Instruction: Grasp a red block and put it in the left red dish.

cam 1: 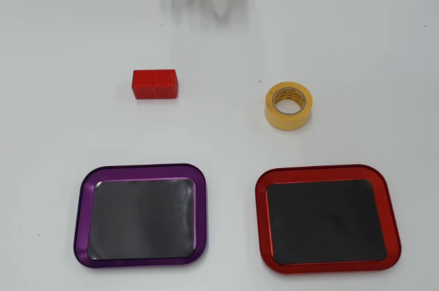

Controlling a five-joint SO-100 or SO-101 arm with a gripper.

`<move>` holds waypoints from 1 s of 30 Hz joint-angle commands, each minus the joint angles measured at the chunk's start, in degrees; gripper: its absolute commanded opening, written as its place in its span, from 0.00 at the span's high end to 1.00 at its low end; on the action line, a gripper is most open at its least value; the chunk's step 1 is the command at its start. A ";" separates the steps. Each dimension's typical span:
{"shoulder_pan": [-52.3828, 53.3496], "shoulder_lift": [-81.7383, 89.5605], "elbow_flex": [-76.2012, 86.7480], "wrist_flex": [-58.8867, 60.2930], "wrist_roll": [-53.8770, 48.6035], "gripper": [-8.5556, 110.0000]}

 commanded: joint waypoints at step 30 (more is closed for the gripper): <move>0.79 -44.21 -39.02 -8.17 -6.86 0.78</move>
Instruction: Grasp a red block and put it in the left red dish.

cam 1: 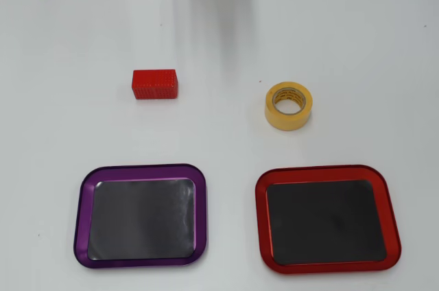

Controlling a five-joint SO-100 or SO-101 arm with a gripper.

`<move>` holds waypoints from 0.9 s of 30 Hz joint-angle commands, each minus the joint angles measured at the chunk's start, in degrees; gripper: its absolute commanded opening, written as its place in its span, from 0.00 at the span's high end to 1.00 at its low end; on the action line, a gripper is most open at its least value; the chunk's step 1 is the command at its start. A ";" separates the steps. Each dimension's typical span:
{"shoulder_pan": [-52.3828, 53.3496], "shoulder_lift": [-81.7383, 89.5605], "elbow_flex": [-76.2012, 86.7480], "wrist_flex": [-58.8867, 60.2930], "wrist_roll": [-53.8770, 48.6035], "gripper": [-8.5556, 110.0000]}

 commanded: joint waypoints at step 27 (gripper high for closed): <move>19.16 -64.95 -39.38 4.57 -21.18 0.69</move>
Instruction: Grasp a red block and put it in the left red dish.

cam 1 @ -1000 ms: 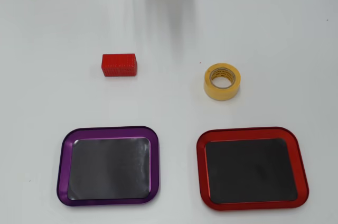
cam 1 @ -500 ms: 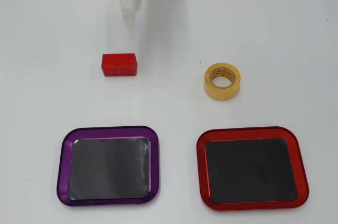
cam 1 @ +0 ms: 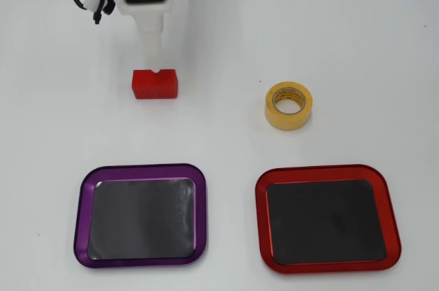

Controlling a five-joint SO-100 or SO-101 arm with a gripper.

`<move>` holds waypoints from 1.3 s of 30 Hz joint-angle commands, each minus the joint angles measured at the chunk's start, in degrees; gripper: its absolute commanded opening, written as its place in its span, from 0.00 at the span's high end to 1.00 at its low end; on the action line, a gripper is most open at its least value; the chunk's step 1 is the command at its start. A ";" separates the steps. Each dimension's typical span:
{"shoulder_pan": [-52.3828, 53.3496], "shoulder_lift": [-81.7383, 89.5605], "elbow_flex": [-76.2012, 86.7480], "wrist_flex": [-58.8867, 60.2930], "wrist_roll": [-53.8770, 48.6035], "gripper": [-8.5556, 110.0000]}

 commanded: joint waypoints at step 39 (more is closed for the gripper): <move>0.53 -9.49 1.49 -13.10 0.18 0.69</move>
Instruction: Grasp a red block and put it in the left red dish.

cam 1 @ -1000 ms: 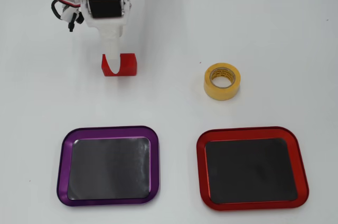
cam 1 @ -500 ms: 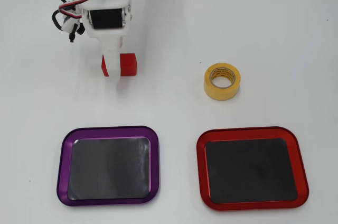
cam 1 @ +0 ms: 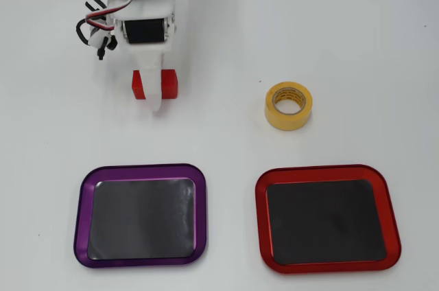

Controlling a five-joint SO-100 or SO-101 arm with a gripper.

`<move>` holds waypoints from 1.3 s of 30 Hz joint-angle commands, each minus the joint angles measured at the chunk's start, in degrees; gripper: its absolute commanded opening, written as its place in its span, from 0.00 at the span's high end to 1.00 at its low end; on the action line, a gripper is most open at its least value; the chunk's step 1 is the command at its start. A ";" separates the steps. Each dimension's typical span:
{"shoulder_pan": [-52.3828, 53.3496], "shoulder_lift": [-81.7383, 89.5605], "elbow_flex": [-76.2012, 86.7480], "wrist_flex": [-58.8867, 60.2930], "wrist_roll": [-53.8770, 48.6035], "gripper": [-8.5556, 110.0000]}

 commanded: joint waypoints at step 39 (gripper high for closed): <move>-39.90 35.42 13.36 -33.75 15.21 0.93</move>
